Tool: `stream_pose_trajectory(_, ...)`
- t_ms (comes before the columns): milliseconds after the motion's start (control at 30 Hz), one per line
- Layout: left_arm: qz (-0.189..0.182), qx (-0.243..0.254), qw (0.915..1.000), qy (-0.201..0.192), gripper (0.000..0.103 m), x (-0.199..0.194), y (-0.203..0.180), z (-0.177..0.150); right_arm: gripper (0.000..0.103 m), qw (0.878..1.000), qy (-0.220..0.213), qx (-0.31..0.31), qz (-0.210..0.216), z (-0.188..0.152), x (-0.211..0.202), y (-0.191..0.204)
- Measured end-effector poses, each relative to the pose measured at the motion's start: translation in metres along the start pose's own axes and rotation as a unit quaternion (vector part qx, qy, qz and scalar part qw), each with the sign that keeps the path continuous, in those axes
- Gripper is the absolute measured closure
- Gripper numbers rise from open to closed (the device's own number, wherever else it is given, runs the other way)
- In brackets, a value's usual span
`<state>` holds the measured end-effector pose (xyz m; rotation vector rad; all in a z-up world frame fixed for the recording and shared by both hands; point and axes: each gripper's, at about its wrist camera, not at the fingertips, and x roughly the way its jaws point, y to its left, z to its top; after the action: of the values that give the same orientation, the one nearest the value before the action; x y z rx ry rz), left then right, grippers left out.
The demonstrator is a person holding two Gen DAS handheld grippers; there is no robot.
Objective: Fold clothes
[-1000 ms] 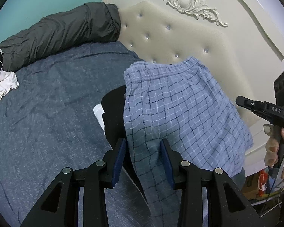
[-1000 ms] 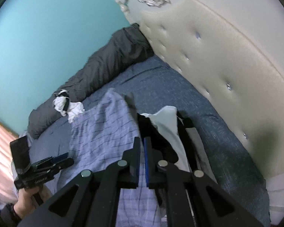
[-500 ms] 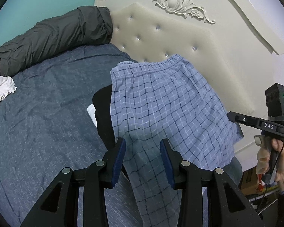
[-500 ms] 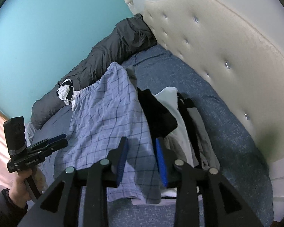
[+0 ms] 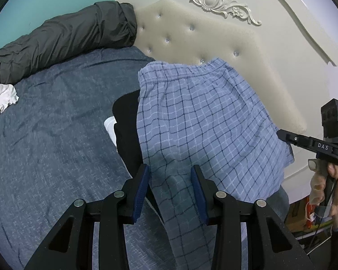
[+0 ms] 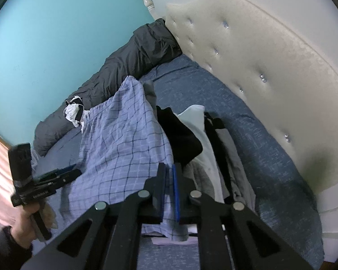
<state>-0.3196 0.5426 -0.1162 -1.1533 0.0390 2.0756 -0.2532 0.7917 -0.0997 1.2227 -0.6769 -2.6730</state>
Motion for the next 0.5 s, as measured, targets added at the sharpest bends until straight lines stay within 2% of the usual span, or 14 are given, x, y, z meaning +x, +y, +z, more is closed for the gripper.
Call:
stream_pose_trajectory(133,0.004,-0.01,0.9998,-0.017,0.059,-0.006,0.011,0.014,0.093,1.0,-0.023,0.012,0.009,0.016,-0.007,0.003)
stream_pose_trajectory(233,0.003,-0.024,0.9993,-0.027,0.057,-0.006,0.022,0.03,0.081,0.999,-0.034,-0.004,0.0,0.031,-0.006,0.013)
stream_pose_trajectory(500,0.001,-0.055,0.998,-0.03,0.057,0.009,0.045,0.059,0.072,0.999,-0.012,-0.043,-0.011,0.076,0.026,0.043)
